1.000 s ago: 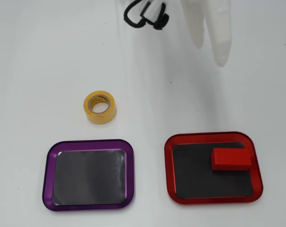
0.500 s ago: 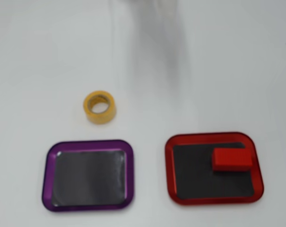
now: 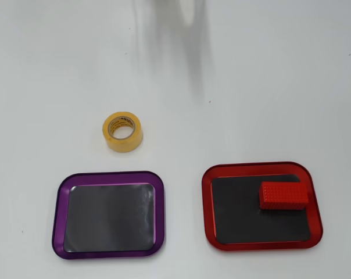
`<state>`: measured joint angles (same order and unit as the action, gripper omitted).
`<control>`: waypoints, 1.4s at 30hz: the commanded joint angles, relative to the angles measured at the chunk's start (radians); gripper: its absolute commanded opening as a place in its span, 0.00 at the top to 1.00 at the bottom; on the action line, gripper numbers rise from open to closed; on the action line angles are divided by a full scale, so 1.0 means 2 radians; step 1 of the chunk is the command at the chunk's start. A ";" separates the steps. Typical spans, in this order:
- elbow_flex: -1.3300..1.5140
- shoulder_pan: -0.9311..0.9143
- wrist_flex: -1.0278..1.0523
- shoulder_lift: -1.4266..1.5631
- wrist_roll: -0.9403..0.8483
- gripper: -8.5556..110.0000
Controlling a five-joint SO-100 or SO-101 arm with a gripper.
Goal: Grasp a red block and put it in the left red dish.
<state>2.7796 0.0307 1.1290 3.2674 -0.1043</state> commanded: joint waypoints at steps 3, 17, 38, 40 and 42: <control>0.079 -0.004 -0.010 0.104 0.002 0.72; 0.146 -0.005 0.020 0.090 0.002 0.80; 0.147 -0.003 0.020 0.090 -0.003 0.93; 0.147 -0.003 0.020 0.091 -0.003 0.93; 0.147 -0.003 0.020 0.091 -0.003 0.93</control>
<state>3.0680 0.0276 1.1781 3.3456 -0.1058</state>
